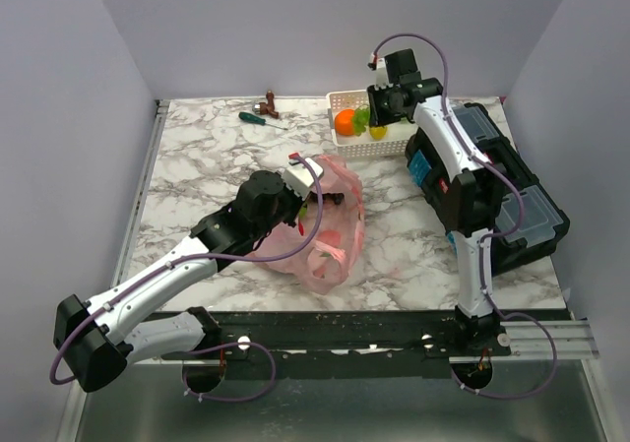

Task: Take the fake fruits out of the plastic bag
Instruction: Place the fake fruit in the bin.

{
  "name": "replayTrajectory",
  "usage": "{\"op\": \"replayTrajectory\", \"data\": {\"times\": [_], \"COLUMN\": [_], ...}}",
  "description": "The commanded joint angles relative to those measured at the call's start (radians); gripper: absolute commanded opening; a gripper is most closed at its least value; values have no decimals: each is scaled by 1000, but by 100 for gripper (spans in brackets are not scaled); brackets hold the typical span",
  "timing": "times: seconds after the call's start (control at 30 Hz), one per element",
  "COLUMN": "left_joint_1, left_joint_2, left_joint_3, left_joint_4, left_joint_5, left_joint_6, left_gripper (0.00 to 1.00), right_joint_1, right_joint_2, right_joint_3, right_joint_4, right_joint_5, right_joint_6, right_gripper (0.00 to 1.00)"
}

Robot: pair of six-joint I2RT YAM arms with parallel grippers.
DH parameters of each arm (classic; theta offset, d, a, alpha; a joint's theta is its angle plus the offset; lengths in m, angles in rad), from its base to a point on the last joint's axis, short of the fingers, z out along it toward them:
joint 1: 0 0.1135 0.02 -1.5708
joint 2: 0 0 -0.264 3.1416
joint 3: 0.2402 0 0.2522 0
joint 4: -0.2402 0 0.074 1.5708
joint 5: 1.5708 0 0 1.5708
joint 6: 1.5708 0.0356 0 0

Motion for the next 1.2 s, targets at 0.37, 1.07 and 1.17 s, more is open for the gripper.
{"op": "replayTrajectory", "data": {"times": [0.37,1.07,1.17], "left_joint_1": [-4,-5,-5], "left_joint_2": [39,32,26], "left_joint_3": [30,31,30], "left_joint_4": [5,6,6], "left_joint_5": [39,38,41], "left_joint_6": [-16,-18,-18], "left_gripper": [0,0,0], "right_joint_1": [2,5,5], "right_joint_2": [183,70,27], "right_joint_3": [54,19,5], "right_joint_4": [-38,126,148], "right_joint_5": [-8,318,331], "right_joint_6": [-233,-187,-137], "right_gripper": [6,75,79]}}
